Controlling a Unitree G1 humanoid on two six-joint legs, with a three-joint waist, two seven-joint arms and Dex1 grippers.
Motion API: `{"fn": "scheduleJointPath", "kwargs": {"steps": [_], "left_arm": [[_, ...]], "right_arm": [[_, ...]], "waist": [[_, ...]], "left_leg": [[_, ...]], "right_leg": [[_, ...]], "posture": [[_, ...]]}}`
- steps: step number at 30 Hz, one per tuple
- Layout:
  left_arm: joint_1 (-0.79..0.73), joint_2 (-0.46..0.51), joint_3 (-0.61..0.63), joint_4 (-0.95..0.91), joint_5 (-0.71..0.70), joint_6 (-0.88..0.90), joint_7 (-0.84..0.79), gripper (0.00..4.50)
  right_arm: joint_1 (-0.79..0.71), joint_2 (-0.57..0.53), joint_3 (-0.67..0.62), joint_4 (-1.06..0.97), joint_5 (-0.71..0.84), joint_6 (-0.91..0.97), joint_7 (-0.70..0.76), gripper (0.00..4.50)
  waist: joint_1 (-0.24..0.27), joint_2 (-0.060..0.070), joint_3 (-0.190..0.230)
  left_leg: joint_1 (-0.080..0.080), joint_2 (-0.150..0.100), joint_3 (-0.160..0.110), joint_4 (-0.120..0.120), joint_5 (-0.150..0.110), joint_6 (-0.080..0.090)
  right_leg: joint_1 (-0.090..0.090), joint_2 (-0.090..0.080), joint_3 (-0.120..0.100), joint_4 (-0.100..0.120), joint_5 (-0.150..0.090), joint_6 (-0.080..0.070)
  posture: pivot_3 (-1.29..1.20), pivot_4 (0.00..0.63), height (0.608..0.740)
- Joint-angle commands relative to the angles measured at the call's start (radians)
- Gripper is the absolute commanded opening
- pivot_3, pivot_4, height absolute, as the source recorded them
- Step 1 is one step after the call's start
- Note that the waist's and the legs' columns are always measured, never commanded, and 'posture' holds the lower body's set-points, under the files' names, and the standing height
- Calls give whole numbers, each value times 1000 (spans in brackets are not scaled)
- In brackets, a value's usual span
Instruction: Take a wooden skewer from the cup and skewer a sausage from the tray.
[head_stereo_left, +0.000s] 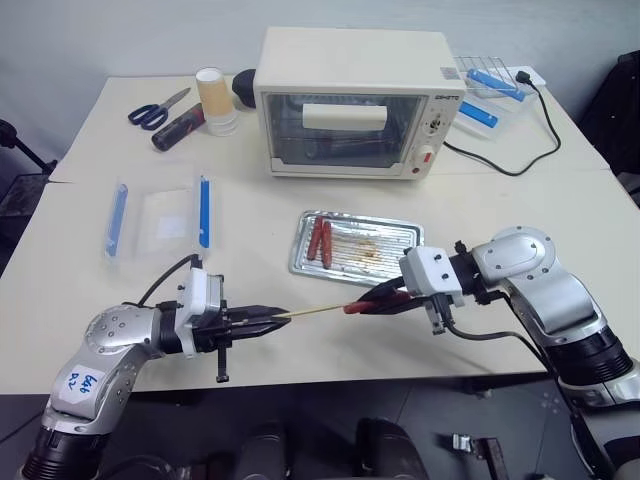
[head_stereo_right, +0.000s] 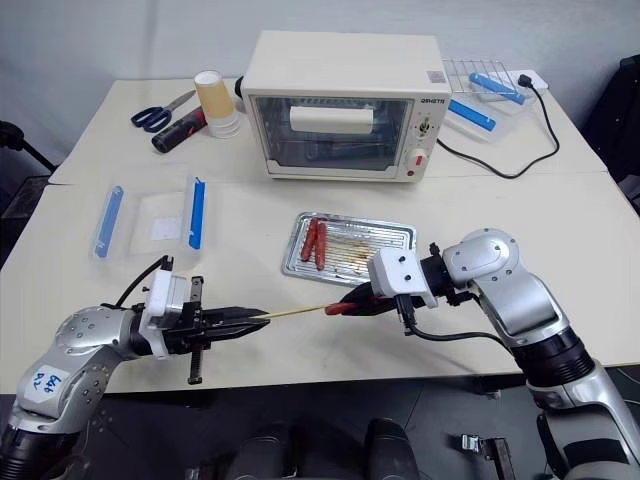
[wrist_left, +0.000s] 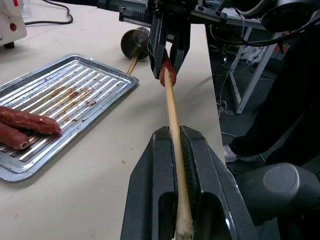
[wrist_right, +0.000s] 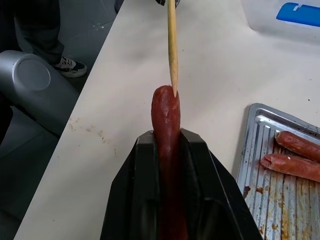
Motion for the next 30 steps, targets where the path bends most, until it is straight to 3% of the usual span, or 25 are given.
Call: {"fn": "scheduleJointPath", "kwargs": {"steps": [1,30], "left_arm": [[10,7,10,-23,-9,-5,-5,0],[-4,-20,-27,-6,10,-15,4,0]], "right_arm": [[-8,-13,-34,15,6,-32,10,238],[-3,-12,-39,-7,27,-62,45,238]], "waist": [[0,0,0],[1,0,0]], "left_leg": [[0,0,0,0,0,0],[0,0,0,1,0,0]], "right_leg": [[0,0,0,0,0,0],[0,0,0,0,0,0]], "posture": [[0,150,740],[0,150,740]]}}
